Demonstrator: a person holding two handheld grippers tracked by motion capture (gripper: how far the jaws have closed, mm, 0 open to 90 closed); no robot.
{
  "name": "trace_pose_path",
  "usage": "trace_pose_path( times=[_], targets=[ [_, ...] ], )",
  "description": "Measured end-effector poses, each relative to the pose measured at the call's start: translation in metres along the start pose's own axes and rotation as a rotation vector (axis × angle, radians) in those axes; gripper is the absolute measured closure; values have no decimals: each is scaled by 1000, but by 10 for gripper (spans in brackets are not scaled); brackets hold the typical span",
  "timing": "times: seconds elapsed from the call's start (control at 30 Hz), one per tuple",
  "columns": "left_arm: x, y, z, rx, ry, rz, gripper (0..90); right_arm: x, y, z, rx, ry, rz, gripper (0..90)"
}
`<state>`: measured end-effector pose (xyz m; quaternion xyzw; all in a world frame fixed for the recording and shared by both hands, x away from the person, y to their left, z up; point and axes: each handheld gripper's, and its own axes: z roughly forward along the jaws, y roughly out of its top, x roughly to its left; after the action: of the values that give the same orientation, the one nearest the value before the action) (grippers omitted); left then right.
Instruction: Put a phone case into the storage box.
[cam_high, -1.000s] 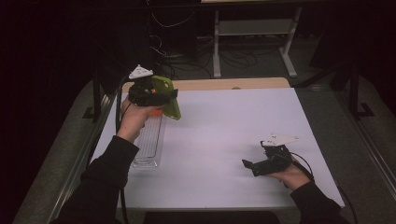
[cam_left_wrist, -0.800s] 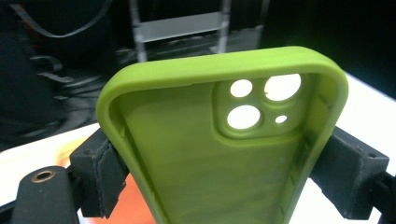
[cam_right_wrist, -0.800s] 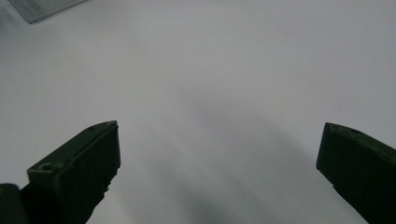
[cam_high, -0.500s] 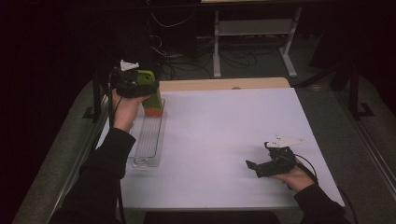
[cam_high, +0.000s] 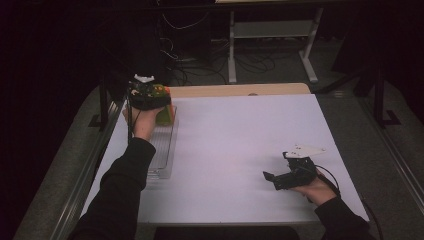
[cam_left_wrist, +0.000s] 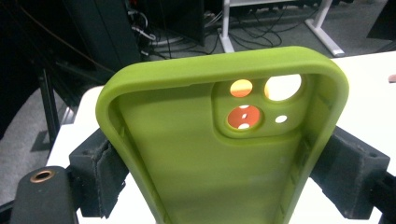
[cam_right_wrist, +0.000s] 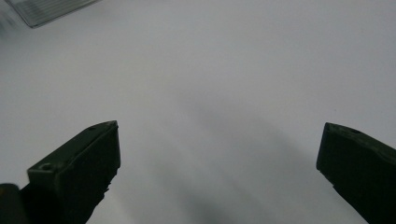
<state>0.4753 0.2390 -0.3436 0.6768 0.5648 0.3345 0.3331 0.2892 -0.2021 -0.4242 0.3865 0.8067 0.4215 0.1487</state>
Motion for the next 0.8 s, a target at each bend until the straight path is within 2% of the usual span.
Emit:
trace_pose_path(
  times=[0.4,0.47,0.53,0.67,0.8],
  targets=[
    [-7,-12,20,13,71,10,132,0,0,0,-7,4,-2,0],
    [-7,-13,23,8,67,5,130,1,0,0,-6,3,-3,0],
    [-7,-15,25,8,82,8,127,1,0,-1,-8,2,-6,0],
    [-5,-18,31,32,65,2,115,1,0,-1,-9,4,1,0],
    [-4,-19,34,43,55,1,47,1,0,-1,-7,2,0,0]
  ],
)
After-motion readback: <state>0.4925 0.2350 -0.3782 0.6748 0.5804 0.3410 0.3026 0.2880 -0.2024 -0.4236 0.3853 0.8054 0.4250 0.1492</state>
